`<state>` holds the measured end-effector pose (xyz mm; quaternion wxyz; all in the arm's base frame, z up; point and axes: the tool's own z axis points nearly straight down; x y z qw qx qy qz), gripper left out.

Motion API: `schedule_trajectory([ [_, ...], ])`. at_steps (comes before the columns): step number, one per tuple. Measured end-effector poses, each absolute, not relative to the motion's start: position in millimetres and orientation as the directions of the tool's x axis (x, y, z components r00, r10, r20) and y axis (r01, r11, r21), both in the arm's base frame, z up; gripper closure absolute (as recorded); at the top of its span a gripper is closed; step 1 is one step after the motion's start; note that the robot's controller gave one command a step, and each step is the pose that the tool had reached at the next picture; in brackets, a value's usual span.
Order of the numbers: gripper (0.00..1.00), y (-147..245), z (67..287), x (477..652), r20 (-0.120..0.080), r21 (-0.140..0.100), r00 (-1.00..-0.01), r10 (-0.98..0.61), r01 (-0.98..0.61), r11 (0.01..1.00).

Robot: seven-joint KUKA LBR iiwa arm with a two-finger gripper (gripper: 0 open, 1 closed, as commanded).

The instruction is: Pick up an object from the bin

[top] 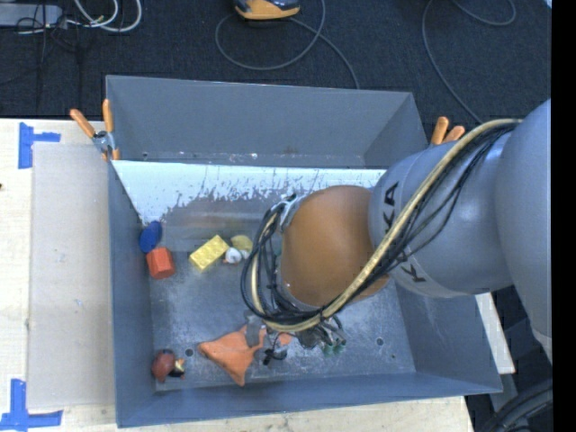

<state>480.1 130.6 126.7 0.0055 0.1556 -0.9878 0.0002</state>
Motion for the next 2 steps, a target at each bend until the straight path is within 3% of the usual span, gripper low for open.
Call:
schedule_trajectory([
  [1,1.00,132,181,482.2,0.005,0.001,-0.950,-0.313,-0.313,0.950],
  [2,1.00,138,197,483.0,0.008,0.001,-0.954,-0.301,-0.301,0.954],
])
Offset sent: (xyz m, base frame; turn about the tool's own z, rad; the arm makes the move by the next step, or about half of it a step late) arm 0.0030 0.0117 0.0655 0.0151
